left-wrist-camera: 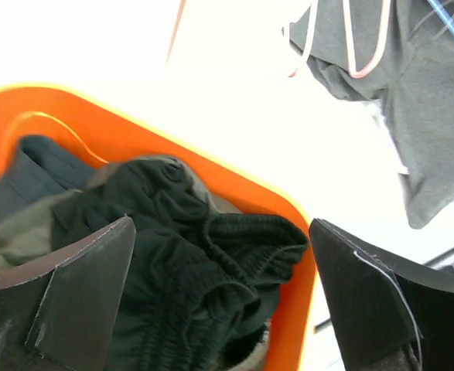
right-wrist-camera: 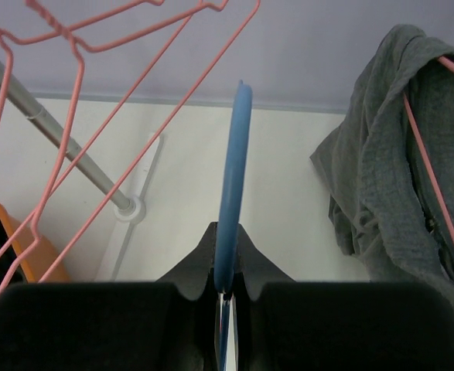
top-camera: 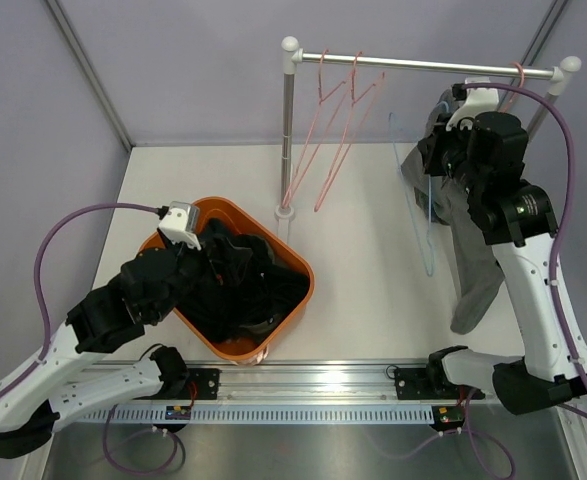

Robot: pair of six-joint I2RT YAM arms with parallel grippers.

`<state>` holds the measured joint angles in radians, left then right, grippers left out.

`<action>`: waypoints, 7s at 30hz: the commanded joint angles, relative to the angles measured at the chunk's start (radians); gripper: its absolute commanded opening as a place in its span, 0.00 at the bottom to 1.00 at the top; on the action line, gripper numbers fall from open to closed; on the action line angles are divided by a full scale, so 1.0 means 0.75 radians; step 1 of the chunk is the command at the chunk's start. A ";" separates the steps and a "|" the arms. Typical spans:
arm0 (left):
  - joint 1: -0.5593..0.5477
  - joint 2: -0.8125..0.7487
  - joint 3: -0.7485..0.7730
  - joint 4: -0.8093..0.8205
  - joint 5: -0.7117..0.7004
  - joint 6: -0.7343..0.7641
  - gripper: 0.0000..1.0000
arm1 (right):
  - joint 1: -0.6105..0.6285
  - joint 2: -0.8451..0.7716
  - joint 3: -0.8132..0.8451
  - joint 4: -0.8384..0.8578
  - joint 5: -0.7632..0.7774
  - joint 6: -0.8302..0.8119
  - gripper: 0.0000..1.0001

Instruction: Remove the shorts from the hanger

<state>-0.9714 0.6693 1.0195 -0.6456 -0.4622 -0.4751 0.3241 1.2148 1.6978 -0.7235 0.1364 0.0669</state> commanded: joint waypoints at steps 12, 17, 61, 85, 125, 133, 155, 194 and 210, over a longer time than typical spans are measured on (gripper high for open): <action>0.001 -0.011 -0.009 0.028 -0.016 0.235 0.99 | -0.144 0.419 0.520 0.044 -0.253 -0.245 0.00; 0.003 -0.015 -0.038 0.049 0.009 0.241 0.99 | -0.144 0.515 0.647 0.016 -0.235 -0.224 0.00; 0.066 0.018 -0.077 0.067 0.105 0.247 0.99 | -0.009 0.663 0.665 -0.042 -0.084 -0.012 0.22; 0.103 0.030 -0.077 0.080 0.152 0.237 0.99 | -0.152 0.123 0.344 -0.027 0.180 -0.052 0.62; 0.107 0.091 -0.099 0.078 0.187 0.239 0.99 | -0.596 0.391 0.363 0.149 -0.082 0.046 0.45; 0.107 0.100 -0.095 0.082 0.201 0.237 0.99 | -0.596 0.370 0.309 0.165 -0.125 0.064 0.38; 0.107 0.087 -0.101 0.082 0.207 0.233 0.99 | -0.596 0.364 0.272 0.202 -0.147 0.083 0.23; 0.107 0.187 0.072 0.131 0.307 0.237 0.99 | -0.308 -0.153 -0.130 0.003 -0.245 0.299 0.00; 0.105 0.369 -0.054 0.552 0.459 -0.023 0.95 | 0.513 -0.219 -0.319 -0.021 0.037 0.438 0.00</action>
<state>-0.8948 0.9382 1.0035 -0.3988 -0.1593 -0.4263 0.6529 1.0660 1.4090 -0.8055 0.1101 0.3565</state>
